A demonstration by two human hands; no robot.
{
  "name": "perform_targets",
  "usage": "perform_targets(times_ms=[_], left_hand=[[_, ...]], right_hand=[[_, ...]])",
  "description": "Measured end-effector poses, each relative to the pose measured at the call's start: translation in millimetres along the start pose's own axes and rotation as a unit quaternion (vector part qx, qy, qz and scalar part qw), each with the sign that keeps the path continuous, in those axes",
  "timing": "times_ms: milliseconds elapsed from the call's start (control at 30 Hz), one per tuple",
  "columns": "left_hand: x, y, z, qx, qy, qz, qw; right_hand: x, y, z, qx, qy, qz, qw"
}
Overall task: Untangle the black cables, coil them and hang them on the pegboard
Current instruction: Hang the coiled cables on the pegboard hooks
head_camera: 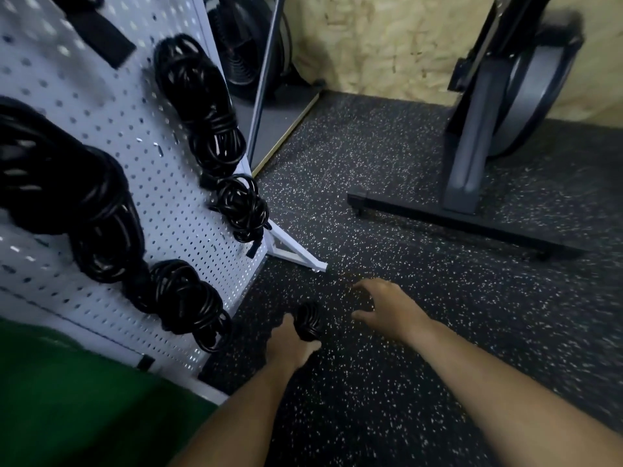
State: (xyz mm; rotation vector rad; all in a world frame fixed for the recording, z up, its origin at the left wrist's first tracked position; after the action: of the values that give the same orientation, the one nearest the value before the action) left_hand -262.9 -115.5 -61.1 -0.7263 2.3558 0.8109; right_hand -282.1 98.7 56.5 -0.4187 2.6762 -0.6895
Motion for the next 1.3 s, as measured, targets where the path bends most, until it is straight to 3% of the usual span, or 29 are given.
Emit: perform_targets(times_ms=[233, 367, 500, 667, 767, 867, 933, 1133, 1300], left_hand=[[-92, 63, -42, -0.137, -0.014, 0.112, 0.984], [-148, 97, -82, -0.185, -0.027, 0.197, 0.962], [-212, 122, -134, -0.192, -0.035, 0.289, 0.937], [-274, 131, -213, -0.180, -0.061, 0.369, 0.910], [-306, 128, -268, -0.147, 0.012, 0.387, 0.910], [-351, 125, -328, -0.104, 0.151, 0.421, 0.888], [-384, 130, -361, -0.057, 0.229, 0.475, 0.848], [-478, 161, -428, 0.067, 0.408, 0.609, 0.677], [-508, 184, -501, 0.076, 0.479, 0.581, 0.654]], right_hand=[[-47, -31, -67, 0.115, 0.137, 0.076, 0.981], [-68, -54, -101, 0.304, 0.182, 0.100, 0.930], [-84, -99, -132, 0.450, 0.227, 0.017, 0.863], [-108, -159, -182, 0.439, 0.332, -0.090, 0.830], [-122, -192, -208, 0.380, 0.357, -0.143, 0.841], [-129, -220, -232, 0.328, 0.381, -0.179, 0.846], [-132, -238, -250, 0.307, 0.402, -0.191, 0.841], [-138, -293, -293, 0.294, 0.480, -0.232, 0.793], [-129, -333, -324, 0.263, 0.479, -0.264, 0.794]])
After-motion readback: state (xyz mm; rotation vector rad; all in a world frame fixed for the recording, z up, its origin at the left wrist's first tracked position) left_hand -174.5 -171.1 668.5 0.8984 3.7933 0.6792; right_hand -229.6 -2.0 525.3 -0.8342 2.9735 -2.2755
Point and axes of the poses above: each hand's wrist, its own x-axis towards the middle knuckle, its own z-axis out of the palm, y = z × x, the point moved 2 cm from there along x, towards the middle knuckle, and after that the axes turned 12 degrees about -z, right-handed, at the moved point
